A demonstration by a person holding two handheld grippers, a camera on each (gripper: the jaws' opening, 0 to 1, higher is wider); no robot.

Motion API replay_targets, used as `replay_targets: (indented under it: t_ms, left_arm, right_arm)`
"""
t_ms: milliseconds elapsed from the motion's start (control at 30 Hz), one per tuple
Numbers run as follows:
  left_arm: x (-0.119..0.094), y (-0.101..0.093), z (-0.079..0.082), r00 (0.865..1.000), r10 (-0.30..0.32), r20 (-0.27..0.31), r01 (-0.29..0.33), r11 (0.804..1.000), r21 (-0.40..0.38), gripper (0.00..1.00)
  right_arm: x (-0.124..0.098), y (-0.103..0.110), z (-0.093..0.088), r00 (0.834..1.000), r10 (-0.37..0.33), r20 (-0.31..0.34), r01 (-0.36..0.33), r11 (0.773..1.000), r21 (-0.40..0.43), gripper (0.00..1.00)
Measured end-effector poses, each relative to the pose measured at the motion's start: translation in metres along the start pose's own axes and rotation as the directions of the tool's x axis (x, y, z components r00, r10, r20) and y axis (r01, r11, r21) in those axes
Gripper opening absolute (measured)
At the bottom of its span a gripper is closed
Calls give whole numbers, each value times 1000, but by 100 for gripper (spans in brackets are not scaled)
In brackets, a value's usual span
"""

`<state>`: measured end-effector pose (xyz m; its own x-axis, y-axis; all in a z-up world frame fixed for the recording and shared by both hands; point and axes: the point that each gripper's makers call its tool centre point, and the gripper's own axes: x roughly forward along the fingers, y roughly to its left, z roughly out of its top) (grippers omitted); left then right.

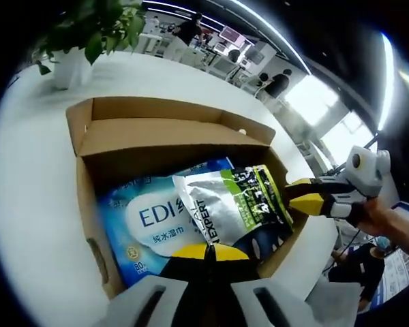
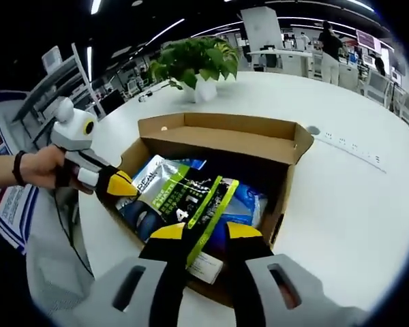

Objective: Operate the shoe box by opening the lid, removing the specified soft item, and placing it in the target area until the item is outside and the box remains undamaged.

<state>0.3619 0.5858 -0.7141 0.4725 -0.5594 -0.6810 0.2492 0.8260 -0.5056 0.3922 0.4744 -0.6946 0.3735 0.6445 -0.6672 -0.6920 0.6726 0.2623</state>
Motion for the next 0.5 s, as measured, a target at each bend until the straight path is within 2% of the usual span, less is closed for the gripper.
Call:
replay_targets:
  t_ms: [67,133,267,400,500]
  left_arm:
    - [0,-1,-1,1000,-1,-3,1,1000,2,0]
    - [1,1,-1,1000,-3,-6,3,1000,2,0]
    - [5,8,3,1000,-7,-9,7,1000,1,0]
    - [7,13,3,1000,-9,-11,9,1000,2,0]
    - [7,13,3,1000,-10,-11,10,1000,2,0]
  right_arm:
    - [5,1,-5,999,-13,-40,13,1000,-2,19]
    - [10,-7,-6,999,-17,-51,17,1000,10,18]
    - [15,-5,-7,998,-13,-66,16,999,38,12]
    - [15,-10,-7,998,-22,-60,28,994,104,6]
    - [14,-10,-3,999,-14,-43,20,992,121,1]
